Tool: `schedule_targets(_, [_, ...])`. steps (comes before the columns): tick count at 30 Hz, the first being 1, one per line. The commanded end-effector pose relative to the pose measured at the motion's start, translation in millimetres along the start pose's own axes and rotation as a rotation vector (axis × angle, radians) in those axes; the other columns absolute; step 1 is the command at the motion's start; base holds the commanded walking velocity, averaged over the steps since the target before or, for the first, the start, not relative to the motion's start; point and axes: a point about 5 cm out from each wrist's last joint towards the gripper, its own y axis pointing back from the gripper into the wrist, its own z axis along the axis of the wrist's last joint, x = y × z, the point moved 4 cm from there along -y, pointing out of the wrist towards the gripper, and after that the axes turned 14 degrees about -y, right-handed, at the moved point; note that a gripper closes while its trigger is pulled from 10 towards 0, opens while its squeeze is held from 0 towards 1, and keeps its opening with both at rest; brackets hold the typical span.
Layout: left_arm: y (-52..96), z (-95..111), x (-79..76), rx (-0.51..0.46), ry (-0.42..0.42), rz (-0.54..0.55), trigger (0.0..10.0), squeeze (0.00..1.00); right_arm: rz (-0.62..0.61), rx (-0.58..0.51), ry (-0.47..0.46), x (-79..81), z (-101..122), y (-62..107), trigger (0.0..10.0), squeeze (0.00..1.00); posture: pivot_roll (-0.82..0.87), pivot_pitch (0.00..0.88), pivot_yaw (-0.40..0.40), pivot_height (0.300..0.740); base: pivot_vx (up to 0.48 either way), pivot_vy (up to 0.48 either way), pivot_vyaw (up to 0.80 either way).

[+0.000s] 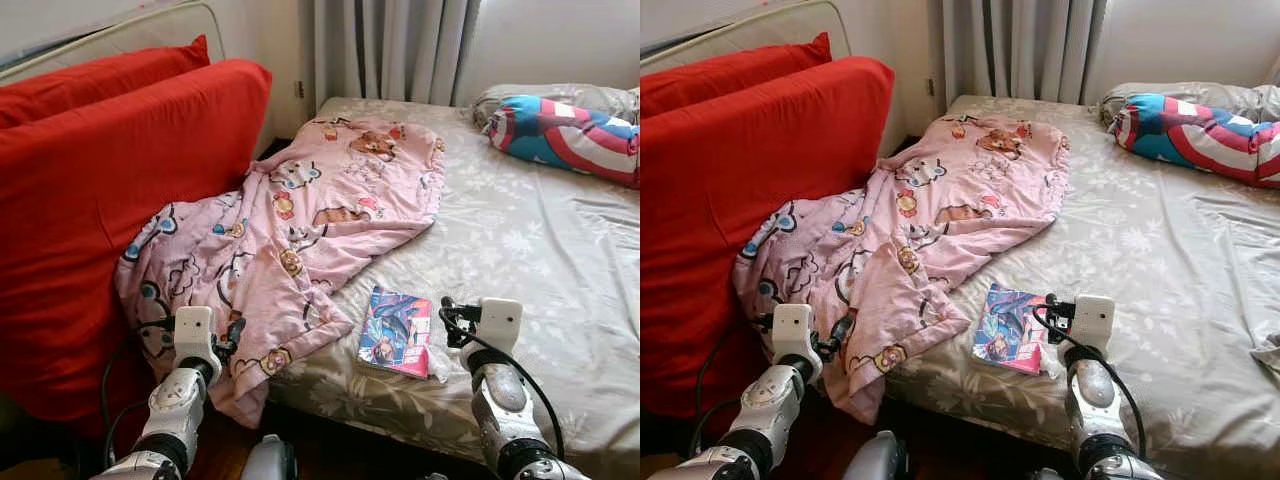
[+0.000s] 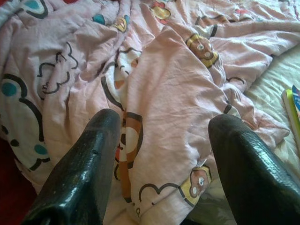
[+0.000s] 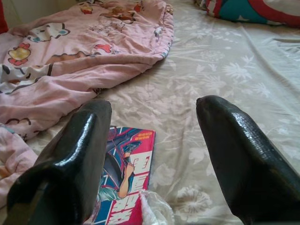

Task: Clean up the room

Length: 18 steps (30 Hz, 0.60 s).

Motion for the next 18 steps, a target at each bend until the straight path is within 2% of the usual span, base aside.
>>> schedule_targets(1, [-1.0, -0.3, 1.7, 0.012, -0.002, -0.001, 10.0, 0.00, -0.001, 0.023, -0.002, 0.1, -4.2, 0.5, 10.0, 0.00, 0.01, 0.000, 0.044, 0.629, 0.000, 0.000, 0.00])
schedule_targets(10, [-2.0, 0.6, 1.8, 0.016, 0.000, 0.007, 10.0, 0.00, -0.013, 0.062, 0.002, -4.3, -10.8, 2.3, 10.0, 0.00, 0.01, 0.000, 0.044, 0.629, 0.000, 0.000, 0.00])
schedule_targets(13, [-2.3, 1.7, 1.2, 0.010, 0.006, 0.003, 10.0, 0.00, -0.010, 0.090, 0.006, -4.6, -14.1, 2.2, 10.0, 0.00, 0.01, 0.000, 0.043, 0.614, 0.000, 0.000, 0.00])
schedule_targets(18, [-2.5, 1.9, 0.7, 0.010, 0.007, -0.002, 10.0, 0.00, -0.007, 0.063, -0.013, -3.9, -11.3, 2.5, 10.0, 0.00, 0.01, 0.000, 0.043, 0.604, 0.000, 0.000, 0.00])
